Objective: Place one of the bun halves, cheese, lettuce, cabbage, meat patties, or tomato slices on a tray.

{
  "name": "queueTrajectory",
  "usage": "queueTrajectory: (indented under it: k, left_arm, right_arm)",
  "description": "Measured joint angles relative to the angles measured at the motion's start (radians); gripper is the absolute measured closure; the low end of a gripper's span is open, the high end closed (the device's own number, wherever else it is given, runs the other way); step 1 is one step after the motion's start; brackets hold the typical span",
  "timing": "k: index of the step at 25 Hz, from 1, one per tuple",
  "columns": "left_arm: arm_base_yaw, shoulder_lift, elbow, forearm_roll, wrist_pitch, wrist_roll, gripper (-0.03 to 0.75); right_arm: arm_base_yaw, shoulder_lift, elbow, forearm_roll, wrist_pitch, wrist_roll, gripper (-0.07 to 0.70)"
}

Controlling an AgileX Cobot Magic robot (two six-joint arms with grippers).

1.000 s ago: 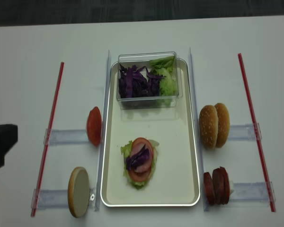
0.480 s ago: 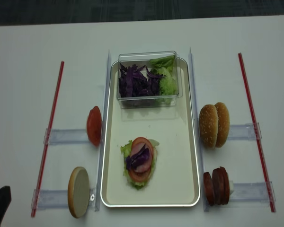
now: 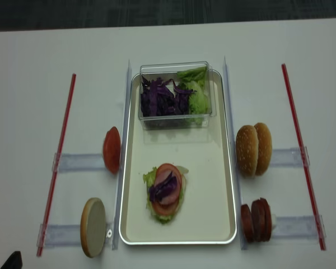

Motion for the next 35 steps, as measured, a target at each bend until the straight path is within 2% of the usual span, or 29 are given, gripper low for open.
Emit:
queueTrajectory:
  k: [13,18,24,35]
  left_arm:
    - [0.000,-0.002,0.002,0.000,0.000,0.037,0.166]
    - [0.000,-0.002,0.008,0.000,-0.019,0.043,0.166]
    - [0.000,-0.002,0.038,0.000,-0.081,0.024,0.166]
    - [0.000,-0.002,0.040,0.015,-0.096,0.018,0.166]
  right_arm:
    - [0.000,0.000,0.000,0.000,0.002,0.000,0.019]
    - [0.000,0.000,0.000,0.000,0.002,0.000,0.019]
    - [0.000,0.000,0.000,0.000,0.002,0.000,0.019]
    - [0.000,0.000,0.000,0.000,0.002,0.000,0.019]
